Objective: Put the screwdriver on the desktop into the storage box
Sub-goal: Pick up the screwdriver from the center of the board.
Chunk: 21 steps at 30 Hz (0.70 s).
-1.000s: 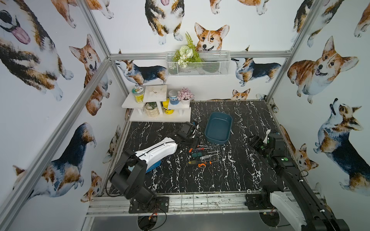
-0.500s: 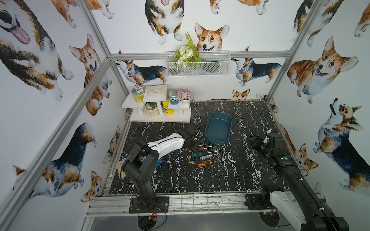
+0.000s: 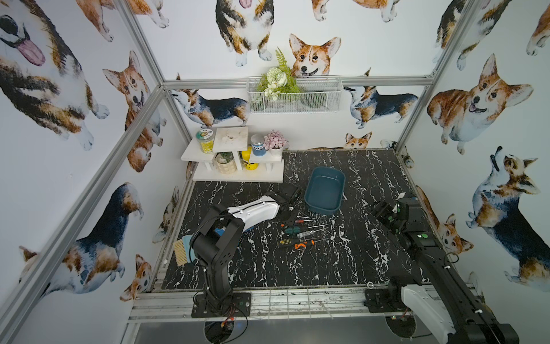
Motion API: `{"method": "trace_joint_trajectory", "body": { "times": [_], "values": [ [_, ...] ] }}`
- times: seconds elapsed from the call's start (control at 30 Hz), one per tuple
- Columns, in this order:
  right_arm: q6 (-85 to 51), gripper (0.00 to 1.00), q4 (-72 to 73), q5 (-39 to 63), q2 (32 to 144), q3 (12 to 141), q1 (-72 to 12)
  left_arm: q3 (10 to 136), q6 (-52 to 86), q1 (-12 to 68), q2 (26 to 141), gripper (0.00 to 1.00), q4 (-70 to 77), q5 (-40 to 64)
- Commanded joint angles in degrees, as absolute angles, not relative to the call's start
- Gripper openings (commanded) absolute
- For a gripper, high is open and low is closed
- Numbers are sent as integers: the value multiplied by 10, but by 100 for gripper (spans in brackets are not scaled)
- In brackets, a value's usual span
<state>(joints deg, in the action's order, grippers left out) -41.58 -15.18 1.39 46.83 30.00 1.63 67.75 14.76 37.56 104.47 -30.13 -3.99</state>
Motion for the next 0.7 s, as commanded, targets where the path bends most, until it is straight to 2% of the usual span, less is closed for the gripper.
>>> {"method": "trace_joint_trajectory", "body": {
  "times": [0.0,0.17,0.37,0.5,0.67],
  "values": [
    [-419,79,-145,2,467,303,16,681,150,383,1051,31,-309,-47],
    [-414,78,-143,-3,474,312,16,675,158,388,1056,27,-310,-47],
    [-410,78,-137,-4,486,324,17,676,172,391,1048,14,-311,-61],
    [-408,77,-138,-7,484,327,16,677,196,398,1010,5,-305,-77],
    [-406,77,-141,-11,476,323,16,691,234,424,954,0,-311,-84]
  ]
}}
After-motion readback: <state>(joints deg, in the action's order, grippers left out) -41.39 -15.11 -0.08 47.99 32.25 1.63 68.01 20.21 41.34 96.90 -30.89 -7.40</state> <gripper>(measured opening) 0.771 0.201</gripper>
